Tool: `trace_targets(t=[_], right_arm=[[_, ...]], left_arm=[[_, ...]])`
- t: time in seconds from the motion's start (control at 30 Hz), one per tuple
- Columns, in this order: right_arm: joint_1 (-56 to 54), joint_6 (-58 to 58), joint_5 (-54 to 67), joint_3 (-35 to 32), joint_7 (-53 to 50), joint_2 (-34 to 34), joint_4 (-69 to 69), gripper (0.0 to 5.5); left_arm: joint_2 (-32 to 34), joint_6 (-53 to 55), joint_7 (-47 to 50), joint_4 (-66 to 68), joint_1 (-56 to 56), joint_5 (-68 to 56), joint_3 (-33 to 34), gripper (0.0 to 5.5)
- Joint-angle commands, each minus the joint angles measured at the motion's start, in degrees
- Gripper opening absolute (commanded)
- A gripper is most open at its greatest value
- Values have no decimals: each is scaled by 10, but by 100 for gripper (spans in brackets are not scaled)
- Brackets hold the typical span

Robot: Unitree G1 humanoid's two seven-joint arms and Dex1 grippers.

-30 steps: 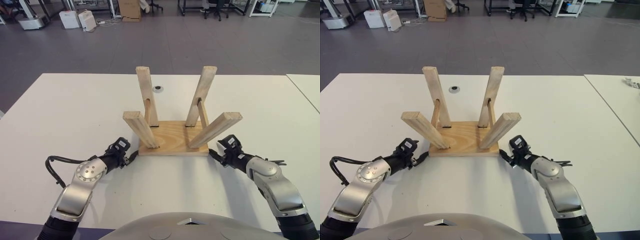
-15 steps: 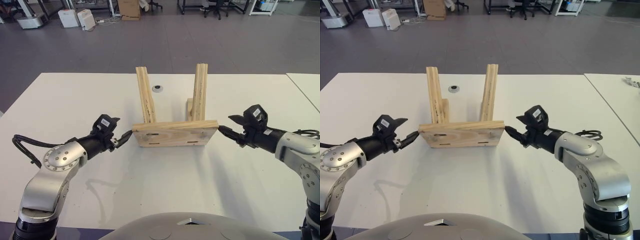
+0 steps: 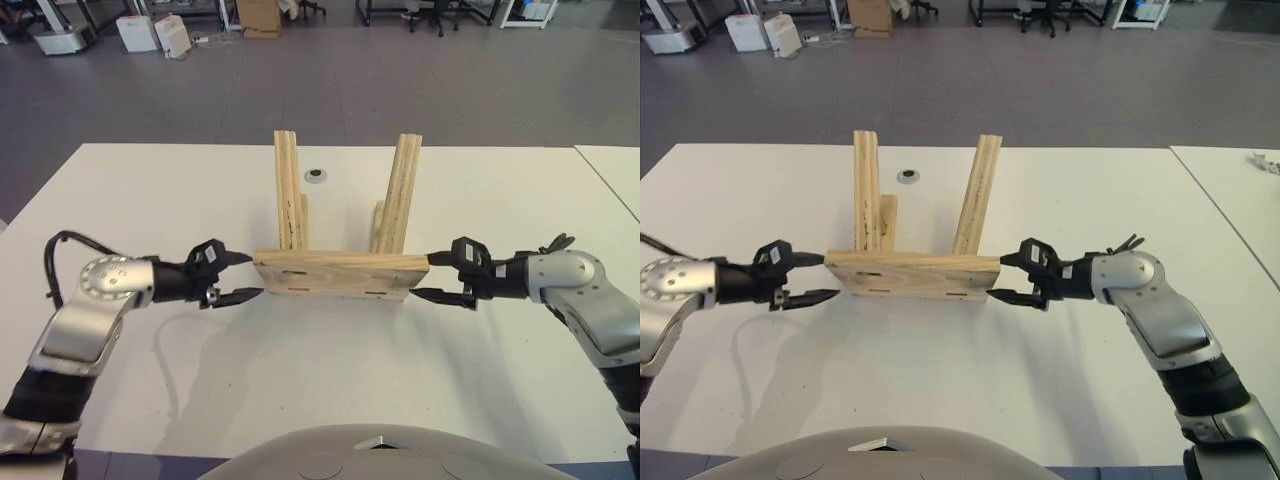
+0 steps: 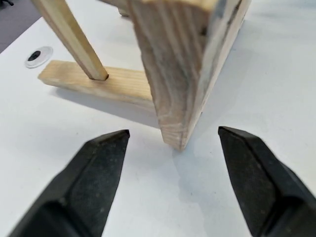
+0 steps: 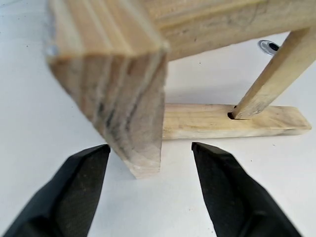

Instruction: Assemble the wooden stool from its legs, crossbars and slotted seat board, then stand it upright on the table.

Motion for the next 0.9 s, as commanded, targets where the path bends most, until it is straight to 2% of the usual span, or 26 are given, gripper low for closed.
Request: trace_targets(t=[0.03,0.13,0.27,0.37,0.43,0.5,0.6,0.67,0.73,0.8,0.9], right_arm=[[-38,-22,-17,25,25,12,35,291],[-50,-36,-22,30,38,16,48,245],[-57,-50,-23,36,62,17,57,156],[-62,-59,-7,29,87,22,62,151],[-78,-38,34,9,107,29,47,151],[-146,87,168,-50,143,12,5,151],[-380,386,377,-116,185,-21,71,151],[-549,566,391,-97,251,-35,186,151],[-664,665,403,-25,298,-48,285,151],[-731,686,486,63,308,-55,362,151],[-763,686,596,159,307,-64,408,149]], left_arm=[[-20,-31,-46,44,-49,6,-48,301],[-36,-37,-61,55,-65,-16,-47,256],[-38,-63,-81,64,-70,-14,-49,171],[-42,-78,-104,57,-75,-24,-48,156],[-46,-33,-112,17,-94,-74,-28,148],[-25,103,-108,-38,-152,-205,39,147],[26,321,-76,-43,-300,-389,117,147],[45,451,-42,-4,-406,-487,139,147],[30,619,-21,94,-529,-529,161,147],[14,723,7,223,-624,-562,144,147],[44,739,47,298,-635,-678,75,141]])
